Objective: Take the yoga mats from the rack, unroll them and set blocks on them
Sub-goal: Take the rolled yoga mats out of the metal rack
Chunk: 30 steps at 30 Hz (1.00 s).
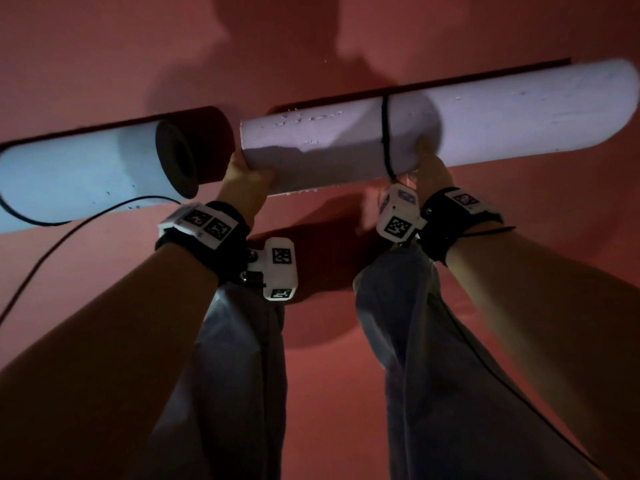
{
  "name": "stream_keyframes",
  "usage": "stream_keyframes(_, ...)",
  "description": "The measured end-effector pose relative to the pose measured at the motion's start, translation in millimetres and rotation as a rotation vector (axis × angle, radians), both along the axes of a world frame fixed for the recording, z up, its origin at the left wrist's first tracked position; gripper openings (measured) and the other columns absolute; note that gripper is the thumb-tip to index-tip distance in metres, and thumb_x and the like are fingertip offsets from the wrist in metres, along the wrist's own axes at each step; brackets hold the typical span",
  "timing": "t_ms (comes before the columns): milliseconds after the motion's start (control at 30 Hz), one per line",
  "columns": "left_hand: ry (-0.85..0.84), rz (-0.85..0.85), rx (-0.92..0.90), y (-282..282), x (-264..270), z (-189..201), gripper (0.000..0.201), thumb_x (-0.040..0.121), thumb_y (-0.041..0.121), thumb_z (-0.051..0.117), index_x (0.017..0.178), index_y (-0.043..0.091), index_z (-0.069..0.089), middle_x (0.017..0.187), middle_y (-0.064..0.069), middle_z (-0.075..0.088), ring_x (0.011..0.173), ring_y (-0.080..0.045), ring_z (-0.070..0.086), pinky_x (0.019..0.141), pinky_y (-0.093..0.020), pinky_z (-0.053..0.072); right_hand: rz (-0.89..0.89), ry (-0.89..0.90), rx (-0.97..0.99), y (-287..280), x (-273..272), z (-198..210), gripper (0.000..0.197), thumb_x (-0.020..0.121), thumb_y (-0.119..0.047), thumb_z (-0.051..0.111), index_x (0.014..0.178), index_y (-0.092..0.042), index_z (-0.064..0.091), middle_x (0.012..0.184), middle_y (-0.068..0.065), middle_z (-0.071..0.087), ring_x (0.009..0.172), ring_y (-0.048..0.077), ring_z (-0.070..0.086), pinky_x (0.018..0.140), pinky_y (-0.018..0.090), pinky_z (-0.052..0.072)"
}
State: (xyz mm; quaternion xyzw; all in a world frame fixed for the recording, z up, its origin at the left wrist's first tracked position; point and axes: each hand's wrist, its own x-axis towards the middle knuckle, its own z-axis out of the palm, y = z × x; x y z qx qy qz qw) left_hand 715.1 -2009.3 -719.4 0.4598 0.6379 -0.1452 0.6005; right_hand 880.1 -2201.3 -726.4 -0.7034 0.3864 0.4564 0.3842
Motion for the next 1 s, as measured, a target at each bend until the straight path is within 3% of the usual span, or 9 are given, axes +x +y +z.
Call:
stream_keyframes(67,0.01,-0.01,-0.017,-2.5,-1.9,6.6,0.055,0.09,-0.001,0.055,0.141,0.014,0.04,0.111,0.006,0.055,0.101,-0.013,0.055,0.087,-0.03,0.048,0.009,0.001,0.022,-0.7,2.9,8.0,0.053,0.104,-0.038,0.041,0.145,-0.006,0.038,0.118,0.006,0.048,0.074,0.01,0.051,0.055,0.019,0.048)
stream_keyframes(167,0.013,-0.023,-0.031,-4.2,-2.3,30.2,0.074,0.091,0.008,0.061,0.153,0.019,0.022,0.14,0.0,0.044,0.127,-0.021,0.046,0.107,-0.04,0.042,0.034,-0.045,0.05,1.5,2.3,40.9,0.044,0.105,-0.023,0.041,0.144,-0.003,0.043,0.109,0.001,0.062,0.083,0.015,0.055,0.052,0.015,0.048)
stream_keyframes(267,0.002,-0.03,-0.003,-0.2,-0.7,69.5,0.08,0.09,0.015,0.064,0.155,0.017,0.018,0.156,-0.008,0.032,0.138,-0.033,0.039,0.113,-0.05,0.037,0.006,-0.077,0.07,15.4,0.4,93.4,0.044,0.104,-0.027,0.046,0.143,-0.008,0.046,0.131,0.005,0.057,0.12,0.024,0.053,0.072,0.025,0.049)
stream_keyframes(433,-0.06,0.024,0.055,23.5,10.3,176.4,0.074,0.085,0.022,0.069,0.149,0.016,0.033,0.148,-0.011,0.045,0.132,-0.034,0.047,0.108,-0.055,0.041,-0.114,-0.073,0.153,52.1,-0.4,211.9,0.058,0.098,-0.042,0.056,0.149,-0.022,0.038,0.152,0.011,0.037,0.126,0.034,0.052,0.103,0.049,0.047)
stream_keyframes(533,-0.155,0.122,0.084,48.9,14.3,255.3,0.079,0.072,0.027,0.073,0.142,0.012,0.04,0.133,-0.014,0.057,0.12,-0.038,0.056,0.105,-0.059,0.042,-0.179,-0.108,0.236,78.9,-1.8,289.0,0.066,0.096,-0.043,0.057,0.152,-0.019,0.031,0.151,0.011,0.038,0.125,0.034,0.052,0.102,0.051,0.047)
stream_keyframes(667,-0.219,0.161,0.17,91.5,9.7,381.9,0.054,0.09,0.014,0.068,0.139,0.011,0.046,0.136,-0.008,0.056,0.122,-0.029,0.057,0.106,-0.049,0.045,-0.242,-0.144,0.323,113.8,-10.5,406.2,0.059,0.093,-0.043,0.061,0.142,-0.019,0.04,0.13,0.009,0.047,0.116,0.028,0.057,0.084,0.043,0.053)
stream_keyframes(767,-0.27,0.204,0.23,109.1,-10.2,463.7,0.045,0.09,0.013,0.067,0.133,0.014,0.053,0.131,-0.007,0.061,0.118,-0.026,0.06,0.105,-0.05,0.046,-0.197,-0.141,0.367,131.4,-24.1,491.4,0.053,0.09,-0.048,0.062,0.131,-0.017,0.045,0.12,0.007,0.053,0.104,0.024,0.06,0.077,0.043,0.053)
stream_keyframes(867,-0.319,0.272,0.278,109.5,-36.6,544.2,0.044,0.091,0.014,0.065,0.133,0.013,0.054,0.129,-0.009,0.062,0.117,-0.027,0.06,0.105,-0.051,0.046,-0.169,-0.177,0.436,140.9,-39.4,571.6,0.039,0.091,-0.047,0.063,0.115,-0.018,0.052,0.111,0.006,0.058,0.095,0.023,0.062,0.085,0.043,0.054)
stream_keyframes(1000,-0.416,0.324,0.382,99.6,-82.7,642.7,0.042,0.094,0.017,0.063,0.135,0.012,0.053,0.132,-0.009,0.061,0.12,-0.027,0.058,0.103,-0.045,0.043,-0.111,-0.235,0.558,140.6,-73.0,663.0,0.041,0.092,-0.042,0.063,0.122,-0.019,0.048,0.118,0.01,0.056,0.106,0.027,0.061,0.082,0.043,0.053)
